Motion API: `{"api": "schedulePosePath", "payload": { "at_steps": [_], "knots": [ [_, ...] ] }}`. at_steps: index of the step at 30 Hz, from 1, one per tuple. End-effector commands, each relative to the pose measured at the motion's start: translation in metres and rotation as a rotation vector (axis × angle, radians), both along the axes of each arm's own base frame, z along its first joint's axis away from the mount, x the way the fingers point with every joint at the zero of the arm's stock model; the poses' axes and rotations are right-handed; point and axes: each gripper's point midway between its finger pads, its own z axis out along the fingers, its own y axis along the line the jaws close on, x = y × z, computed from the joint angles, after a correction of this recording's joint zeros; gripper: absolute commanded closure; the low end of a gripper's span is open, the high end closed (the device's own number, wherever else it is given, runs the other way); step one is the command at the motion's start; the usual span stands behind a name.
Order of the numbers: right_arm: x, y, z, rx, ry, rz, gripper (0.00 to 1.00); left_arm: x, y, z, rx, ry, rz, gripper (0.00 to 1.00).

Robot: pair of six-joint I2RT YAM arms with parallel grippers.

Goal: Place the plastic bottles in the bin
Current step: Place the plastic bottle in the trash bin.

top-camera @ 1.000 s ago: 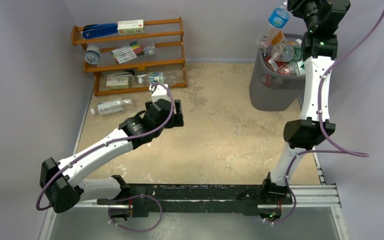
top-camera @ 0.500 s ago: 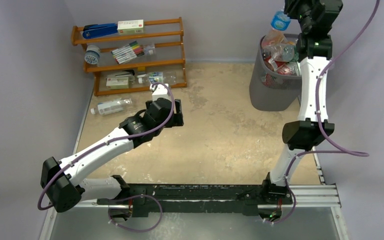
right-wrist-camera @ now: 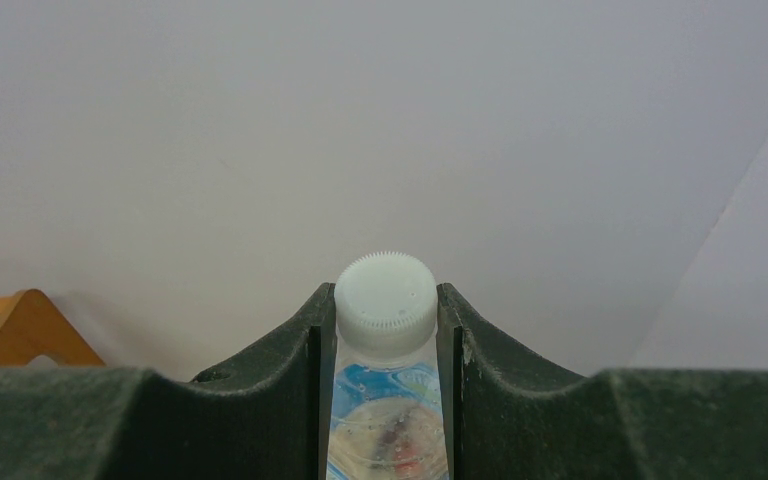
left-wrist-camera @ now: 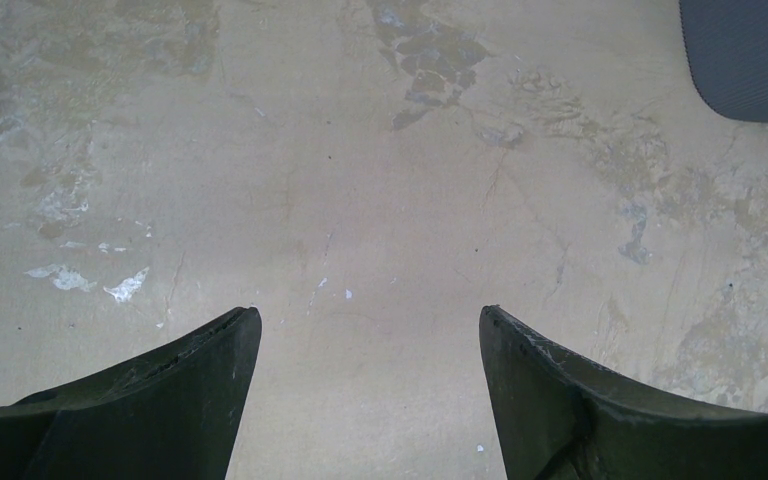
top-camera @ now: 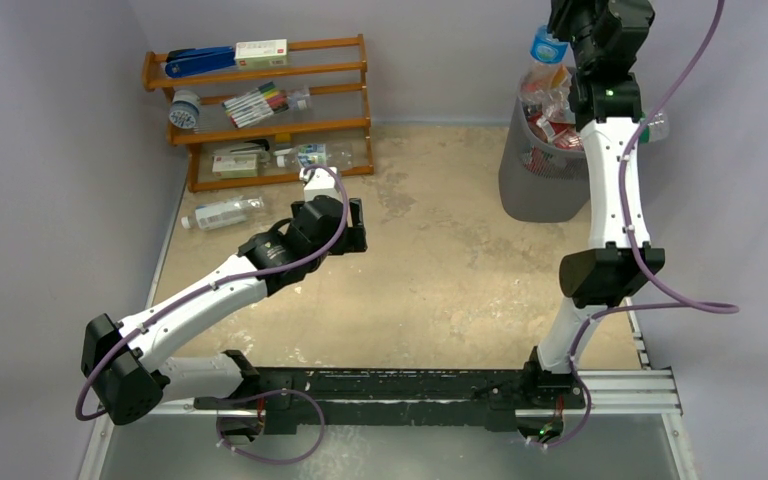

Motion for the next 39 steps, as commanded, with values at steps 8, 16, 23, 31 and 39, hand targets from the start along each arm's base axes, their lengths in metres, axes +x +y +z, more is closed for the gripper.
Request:
{"api": "schedulePosePath", "payload": {
  "at_steps": [8, 16, 23, 31, 39],
  "knots": [
    [-0.022, -0.017, 0.029, -0.026, -0.066, -0.106, 0.71, 0.006, -0.001, 0.008, -0.014, -0.033, -0.007, 0.20],
    [-0.020, -0.014, 0.025, -0.021, -0.068, -0.088, 0.71, 0.006, 0.001, 0.008, -0.013, -0.033, -0.004, 0.20],
    [-0.011, -0.010, 0.008, 0.001, -0.066, -0.066, 0.71, 0.005, 0.004, 0.009, -0.012, -0.035, 0.001, 0.20],
    [-0.011, -0.007, -0.013, 0.011, -0.037, -0.052, 0.71, 0.005, 0.005, 0.008, -0.012, -0.034, 0.002, 0.20],
    [-0.018, -0.007, -0.029, 0.017, -0.007, -0.055, 0.60, 0.004, 0.004, 0.011, -0.027, -0.036, 0.000, 0.20]
  ]
}}
